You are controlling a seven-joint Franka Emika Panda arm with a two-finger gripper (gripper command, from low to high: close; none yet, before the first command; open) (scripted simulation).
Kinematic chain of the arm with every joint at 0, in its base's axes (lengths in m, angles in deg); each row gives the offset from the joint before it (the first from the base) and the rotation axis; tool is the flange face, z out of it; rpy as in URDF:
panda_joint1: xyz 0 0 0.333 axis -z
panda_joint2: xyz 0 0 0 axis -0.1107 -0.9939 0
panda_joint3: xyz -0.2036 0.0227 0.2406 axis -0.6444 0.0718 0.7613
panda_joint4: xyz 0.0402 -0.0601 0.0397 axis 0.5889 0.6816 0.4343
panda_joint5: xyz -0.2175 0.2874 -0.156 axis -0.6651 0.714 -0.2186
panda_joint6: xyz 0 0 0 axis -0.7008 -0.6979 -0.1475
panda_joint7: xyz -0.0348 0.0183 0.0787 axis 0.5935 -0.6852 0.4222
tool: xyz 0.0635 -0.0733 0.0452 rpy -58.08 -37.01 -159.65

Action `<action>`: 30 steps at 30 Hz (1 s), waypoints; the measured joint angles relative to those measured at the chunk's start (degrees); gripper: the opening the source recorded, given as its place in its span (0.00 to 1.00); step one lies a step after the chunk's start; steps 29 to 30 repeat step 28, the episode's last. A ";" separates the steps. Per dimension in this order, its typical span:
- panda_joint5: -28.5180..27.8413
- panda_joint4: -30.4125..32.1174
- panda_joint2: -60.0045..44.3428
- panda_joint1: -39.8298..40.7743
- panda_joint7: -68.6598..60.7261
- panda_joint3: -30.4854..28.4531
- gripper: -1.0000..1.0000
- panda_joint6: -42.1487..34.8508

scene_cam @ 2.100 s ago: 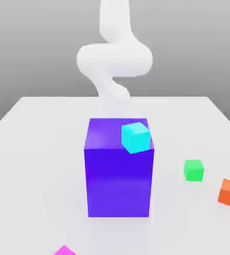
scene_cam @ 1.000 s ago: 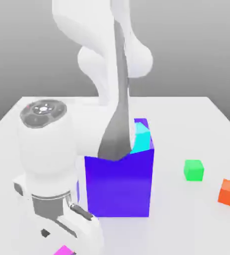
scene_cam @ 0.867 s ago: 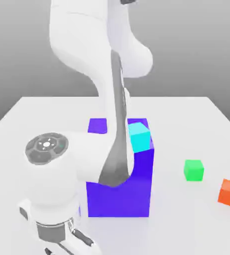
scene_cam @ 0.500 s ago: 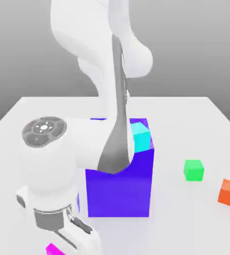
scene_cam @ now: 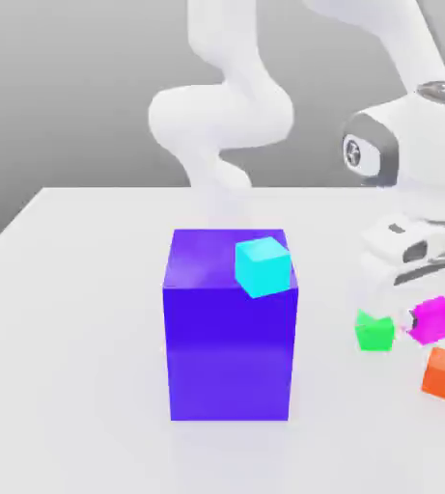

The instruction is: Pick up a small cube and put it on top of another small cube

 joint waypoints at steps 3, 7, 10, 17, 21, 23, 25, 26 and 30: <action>2.00 6.45 5.61 -6.00 -3.93 2.58 0.00 0.53; 1.82 10.87 6.96 -7.50 -3.99 4.12 0.00 2.97; -1.40 10.99 3.16 -5.38 -1.77 5.53 0.00 6.84; -19.13 11.04 -8.34 -2.14 10.42 3.87 1.00 17.21; -19.13 11.04 -8.34 -1.49 10.42 3.87 1.00 17.21; -20.76 11.03 -9.10 -1.77 11.53 3.53 1.00 17.83; -16.76 11.05 -7.36 -2.87 8.76 4.04 1.00 16.41; -14.03 11.04 -5.89 -3.96 6.89 3.90 1.00 15.14; -9.44 11.03 -2.73 -5.99 3.74 2.93 1.00 12.27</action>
